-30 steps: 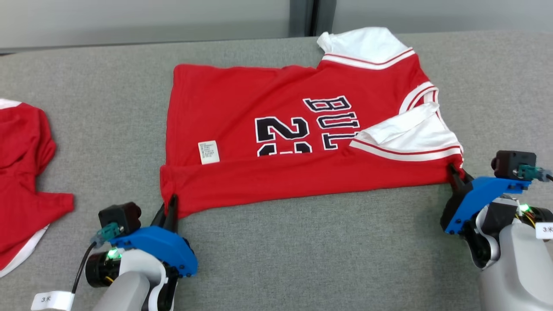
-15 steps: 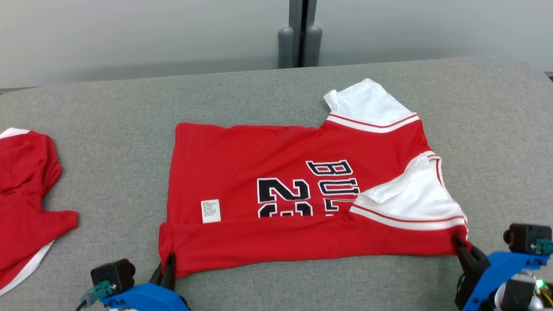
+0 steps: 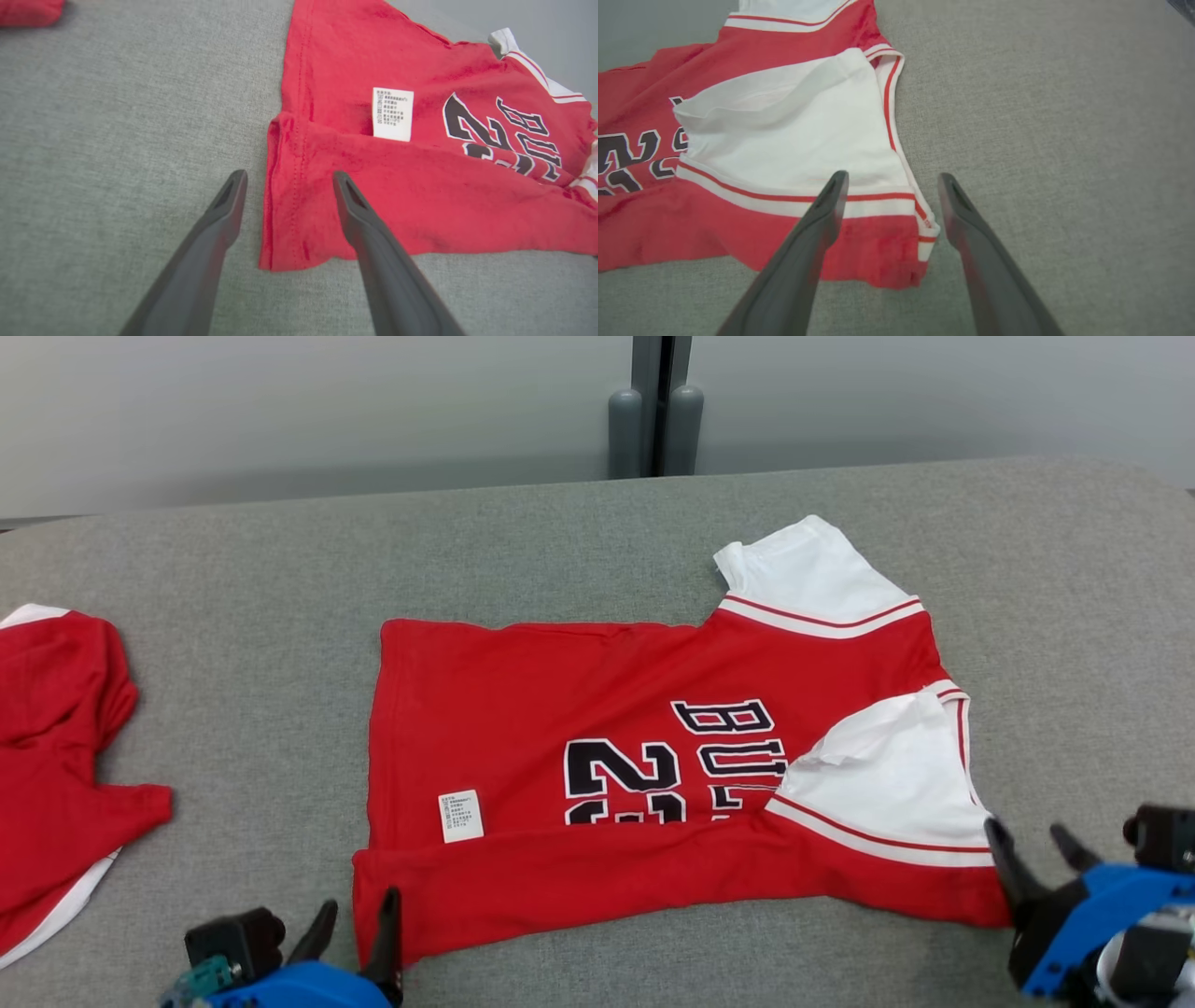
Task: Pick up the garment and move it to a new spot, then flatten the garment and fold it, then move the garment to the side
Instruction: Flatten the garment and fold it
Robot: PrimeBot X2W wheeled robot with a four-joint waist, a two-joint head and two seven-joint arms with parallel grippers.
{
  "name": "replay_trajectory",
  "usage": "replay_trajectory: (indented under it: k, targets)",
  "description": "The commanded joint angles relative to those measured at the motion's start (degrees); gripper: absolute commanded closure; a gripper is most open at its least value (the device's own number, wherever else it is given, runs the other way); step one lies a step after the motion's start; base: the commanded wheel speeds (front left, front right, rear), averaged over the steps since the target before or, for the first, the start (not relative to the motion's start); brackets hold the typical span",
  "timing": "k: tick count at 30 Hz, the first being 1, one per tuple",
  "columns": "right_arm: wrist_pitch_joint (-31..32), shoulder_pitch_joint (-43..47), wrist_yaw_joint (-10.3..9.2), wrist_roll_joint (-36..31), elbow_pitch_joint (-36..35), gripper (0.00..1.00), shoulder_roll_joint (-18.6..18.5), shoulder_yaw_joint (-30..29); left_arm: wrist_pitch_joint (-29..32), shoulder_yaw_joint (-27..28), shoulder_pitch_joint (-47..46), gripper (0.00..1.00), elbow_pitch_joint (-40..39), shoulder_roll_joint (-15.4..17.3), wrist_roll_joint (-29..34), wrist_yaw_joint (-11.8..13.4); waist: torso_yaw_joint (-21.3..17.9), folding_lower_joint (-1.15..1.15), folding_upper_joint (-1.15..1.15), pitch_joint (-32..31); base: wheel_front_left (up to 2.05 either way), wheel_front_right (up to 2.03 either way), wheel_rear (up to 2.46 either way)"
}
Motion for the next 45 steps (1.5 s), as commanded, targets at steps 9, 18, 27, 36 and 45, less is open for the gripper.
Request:
replay_trajectory:
  k: [9, 18, 27, 36, 45]
  targets:
    - [7.9, -18.6, 0.02, -5.1, -5.2, 0.00, -2.2, 3.5, 6.4, 1.4, -16.3, 0.00, 0.1, 6.2, 1.7, -4.9, -0.6, 0.00, 0.00, 5.3, 0.00, 0.00, 0.00]
    - [9.0, -41.9, 0.03, -2.1, 6.8, 0.00, -4.9, 10.9, 14.7, 0.2, -35.4, 0.00, 8.9, 9.5, 2.9, -11.9, -2.3, 0.00, 0.00, 13.0, 0.00, 0.00, 0.00]
    - [7.3, -52.4, 0.03, -0.9, 15.0, 0.00, -6.2, 14.6, 20.7, 0.0, -44.8, 0.00, 15.4, 10.4, -0.2, -17.5, -4.1, 0.00, 0.00, 19.8, 0.00, 0.00, 0.00]
    - [4.0, -59.1, 0.03, 0.9, 20.4, 0.00, -5.1, 16.5, 34.9, 0.7, -51.4, 0.00, 15.7, 15.8, -6.8, -22.4, -6.8, 0.00, 0.00, 22.9, 0.00, 0.00, 0.00]
    - [0.7, -60.9, 0.03, 1.5, 24.9, 0.00, -4.0, 17.3, 40.9, 2.4, -51.4, 0.00, 9.7, 20.6, -11.9, -23.8, -7.7, 0.00, 0.00, 22.5, 0.00, 0.00, 0.00]
